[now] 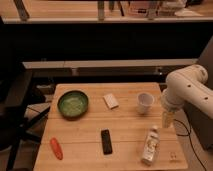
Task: Pick up the ceramic cup
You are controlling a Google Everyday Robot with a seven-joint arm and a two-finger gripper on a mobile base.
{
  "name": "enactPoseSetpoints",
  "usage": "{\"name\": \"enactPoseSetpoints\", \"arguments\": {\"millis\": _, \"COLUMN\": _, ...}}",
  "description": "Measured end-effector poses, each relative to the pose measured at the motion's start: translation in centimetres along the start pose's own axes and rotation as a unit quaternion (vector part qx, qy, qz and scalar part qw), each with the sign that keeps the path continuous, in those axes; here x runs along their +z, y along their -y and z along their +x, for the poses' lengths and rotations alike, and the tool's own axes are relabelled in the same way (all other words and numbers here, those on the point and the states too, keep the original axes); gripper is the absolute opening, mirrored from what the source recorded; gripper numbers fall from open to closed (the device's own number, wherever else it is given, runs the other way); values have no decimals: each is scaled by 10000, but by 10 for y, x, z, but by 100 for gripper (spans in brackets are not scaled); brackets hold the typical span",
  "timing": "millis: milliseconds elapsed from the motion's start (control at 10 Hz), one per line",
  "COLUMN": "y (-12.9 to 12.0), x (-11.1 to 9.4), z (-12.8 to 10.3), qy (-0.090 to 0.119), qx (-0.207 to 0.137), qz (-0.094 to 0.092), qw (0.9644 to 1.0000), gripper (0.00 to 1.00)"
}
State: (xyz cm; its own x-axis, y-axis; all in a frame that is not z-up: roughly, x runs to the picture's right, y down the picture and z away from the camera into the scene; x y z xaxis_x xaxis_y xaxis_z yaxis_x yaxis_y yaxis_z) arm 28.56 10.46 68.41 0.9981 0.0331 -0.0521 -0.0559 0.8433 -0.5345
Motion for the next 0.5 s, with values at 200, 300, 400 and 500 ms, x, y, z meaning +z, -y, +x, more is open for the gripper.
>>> {"name": "enactPoseSetpoints", "arguments": {"millis": 200, "y": 0, "x": 0, "z": 0, "qy": 0, "qx": 0, "qz": 0, "qw": 10000, "gripper": 80}}
{"name": "enactPoseSetpoints", "arguments": {"millis": 300, "y": 0, "x": 0, "z": 0, "qy": 0, "qx": 0, "qz": 0, "qw": 10000, "gripper": 80}}
{"name": "enactPoseSetpoints", "arguments": {"millis": 400, "y": 0, "x": 0, "z": 0, "qy": 0, "qx": -1, "qz": 0, "qw": 10000, "gripper": 80}}
{"name": "enactPoseSetpoints", "arguments": {"millis": 500, "y": 1, "x": 1, "z": 0, "qy": 1, "qx": -3, "qz": -1, "qw": 10000, "gripper": 80}}
